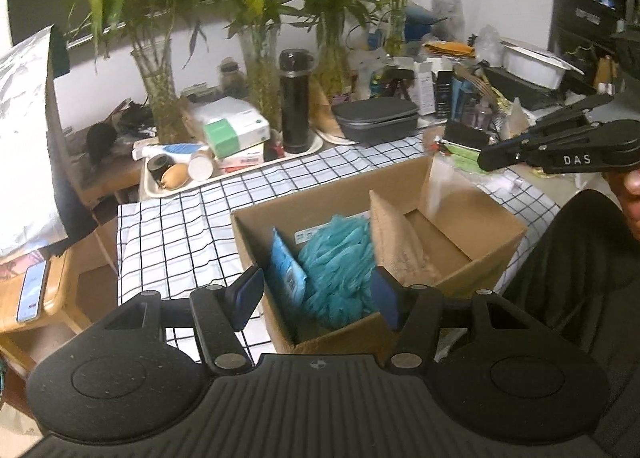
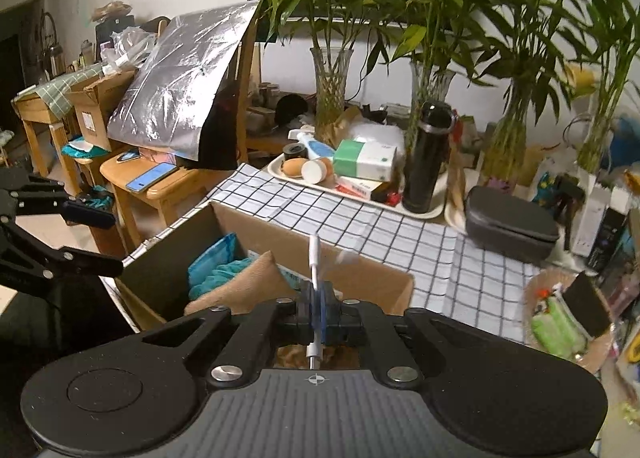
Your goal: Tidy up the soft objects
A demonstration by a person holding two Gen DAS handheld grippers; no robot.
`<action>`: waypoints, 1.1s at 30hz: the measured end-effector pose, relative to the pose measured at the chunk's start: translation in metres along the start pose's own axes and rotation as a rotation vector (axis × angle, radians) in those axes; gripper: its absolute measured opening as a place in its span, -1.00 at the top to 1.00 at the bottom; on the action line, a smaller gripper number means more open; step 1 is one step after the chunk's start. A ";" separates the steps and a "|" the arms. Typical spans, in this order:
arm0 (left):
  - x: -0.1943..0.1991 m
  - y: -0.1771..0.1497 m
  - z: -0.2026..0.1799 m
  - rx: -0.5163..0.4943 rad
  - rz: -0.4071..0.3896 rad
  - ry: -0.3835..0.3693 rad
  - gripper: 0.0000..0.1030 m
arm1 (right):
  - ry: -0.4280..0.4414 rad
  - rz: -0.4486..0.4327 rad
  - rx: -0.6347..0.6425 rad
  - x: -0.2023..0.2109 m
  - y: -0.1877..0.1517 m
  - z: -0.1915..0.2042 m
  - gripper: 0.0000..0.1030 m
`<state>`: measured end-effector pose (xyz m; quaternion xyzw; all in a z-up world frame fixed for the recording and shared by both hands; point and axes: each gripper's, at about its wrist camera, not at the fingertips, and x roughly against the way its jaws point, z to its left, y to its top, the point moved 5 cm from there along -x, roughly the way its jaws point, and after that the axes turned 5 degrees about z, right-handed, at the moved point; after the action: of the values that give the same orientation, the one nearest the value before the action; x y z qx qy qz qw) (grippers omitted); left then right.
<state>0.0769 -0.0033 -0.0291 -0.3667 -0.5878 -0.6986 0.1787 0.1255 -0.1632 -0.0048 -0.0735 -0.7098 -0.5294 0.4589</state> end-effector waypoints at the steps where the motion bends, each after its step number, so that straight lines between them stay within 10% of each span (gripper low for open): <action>1: 0.000 -0.001 0.001 0.008 0.004 0.001 -0.13 | 0.009 0.006 -0.008 -0.003 0.000 0.001 0.93; 5: 0.001 -0.006 0.005 0.049 0.019 0.005 -0.13 | 0.017 0.070 -0.031 -0.020 -0.003 0.005 0.83; 10: 0.003 -0.015 0.010 0.096 0.042 -0.010 -0.25 | -0.011 0.050 -0.044 -0.021 -0.010 0.007 -0.82; 21: 0.005 -0.032 0.009 0.153 0.085 0.036 -0.59 | -0.053 0.093 -0.127 -0.003 -0.042 0.007 -1.00; 24: 0.002 -0.036 0.008 0.171 0.104 0.032 -1.00 | -0.063 0.112 -0.131 -0.002 -0.050 0.010 -1.00; 33: -0.003 -0.041 0.003 0.191 0.131 0.068 -1.00 | -0.074 0.173 -0.130 -0.007 -0.067 0.021 -1.00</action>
<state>0.0518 0.0092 -0.0590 -0.3620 -0.6200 -0.6383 0.2779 0.0776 -0.1720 -0.0564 -0.1835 -0.6814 -0.5298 0.4704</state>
